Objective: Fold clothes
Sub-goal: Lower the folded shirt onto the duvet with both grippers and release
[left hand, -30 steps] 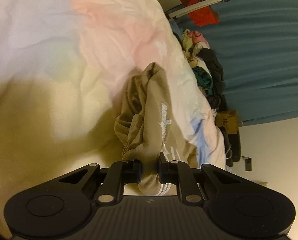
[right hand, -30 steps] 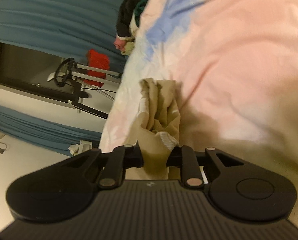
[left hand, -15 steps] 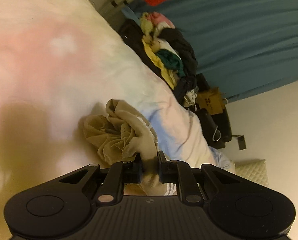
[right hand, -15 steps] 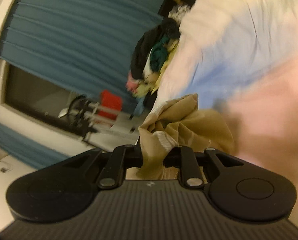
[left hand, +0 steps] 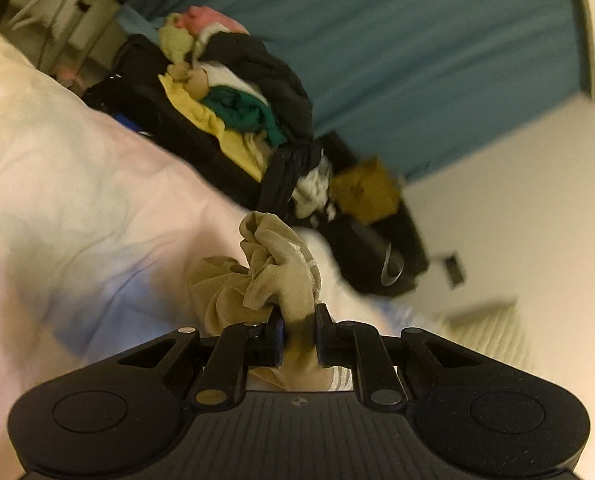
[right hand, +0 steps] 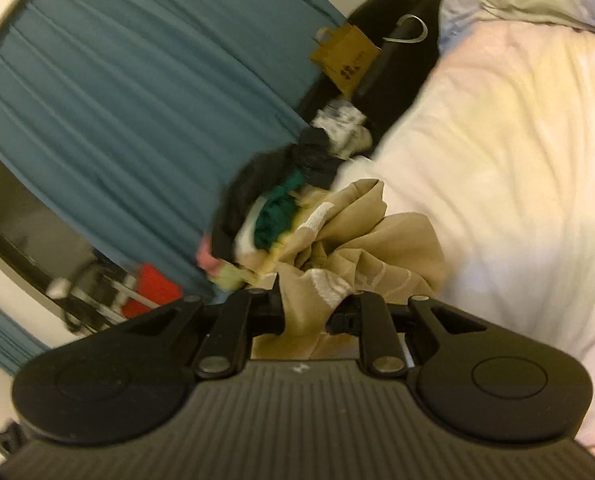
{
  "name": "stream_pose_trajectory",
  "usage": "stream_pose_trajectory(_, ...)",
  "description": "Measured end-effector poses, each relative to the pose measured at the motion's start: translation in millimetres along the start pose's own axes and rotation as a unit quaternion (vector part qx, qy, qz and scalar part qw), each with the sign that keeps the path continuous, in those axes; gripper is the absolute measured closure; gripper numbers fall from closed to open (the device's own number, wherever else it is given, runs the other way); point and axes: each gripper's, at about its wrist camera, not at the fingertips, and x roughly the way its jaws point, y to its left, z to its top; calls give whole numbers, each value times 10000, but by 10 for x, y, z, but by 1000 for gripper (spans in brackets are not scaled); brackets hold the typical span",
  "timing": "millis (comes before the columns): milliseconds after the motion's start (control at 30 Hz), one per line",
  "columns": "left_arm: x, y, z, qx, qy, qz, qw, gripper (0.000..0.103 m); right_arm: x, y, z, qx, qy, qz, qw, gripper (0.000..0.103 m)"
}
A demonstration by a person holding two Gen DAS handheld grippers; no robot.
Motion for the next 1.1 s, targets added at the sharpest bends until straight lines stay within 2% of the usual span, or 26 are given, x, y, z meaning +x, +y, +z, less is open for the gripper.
stream_pose_trajectory(100, 81, 381, -299, 248, 378, 294, 9985, 87, 86, -374, -309, 109, 425, -321, 9985, 83)
stream_pose_trajectory(267, -67, 792, -762, 1024, 483, 729, 9909, 86, -36, -840, -849, 399, 826, -402, 9950, 83)
stream_pose_trajectory(433, -284, 790, -905, 1533, 440, 1079, 9813, 73, -199, -975, -1066, 524, 1133, -707, 9897, 81)
stream_pose_trajectory(600, -798, 402, -903, 2054, 316, 989, 9732, 59, -607, -652, -986, 88, 1242, -978, 9874, 81)
stream_pose_trajectory(733, -1284, -13, -1003, 2476, 156, 820, 9653, 53, -1061, -243, -930, -600, 972, -809, 9901, 81)
stream_pose_trajectory(767, -1415, -109, -1032, 2567, 116, 763, 9634, 49, -1183, -135, -921, -776, 884, -757, 9902, 81)
stream_pose_trajectory(867, -1816, -369, -1124, 2856, -39, 666, 9560, 27, -1571, 182, -918, -1206, 619, -546, 9893, 80)
stream_pose_trajectory(900, -1944, -455, -1157, 2975, -136, 666, 9523, 18, -1701, 282, -924, -1344, 540, -482, 9883, 73)
stream_pose_trajectory(967, -2237, -580, -1236, 3209, -333, 592, 9447, 8, -1962, 466, -967, -1631, 383, -327, 9853, 44)
stream_pose_trajectory(1000, -2391, -625, -1280, 3307, -429, 545, 9412, 3, -2096, 540, -1001, -1755, 250, -255, 9838, 21)
stream_pose_trajectory(1033, -2544, -658, -1327, 3377, -522, 507, 9384, 2, -2230, 615, -1035, -1879, 116, -184, 9819, 11)
stream_pose_trajectory(1100, -2833, -694, -1433, 3511, -688, 505, 9324, 0, -2477, 755, -1116, -2124, -51, -33, 9772, 13)
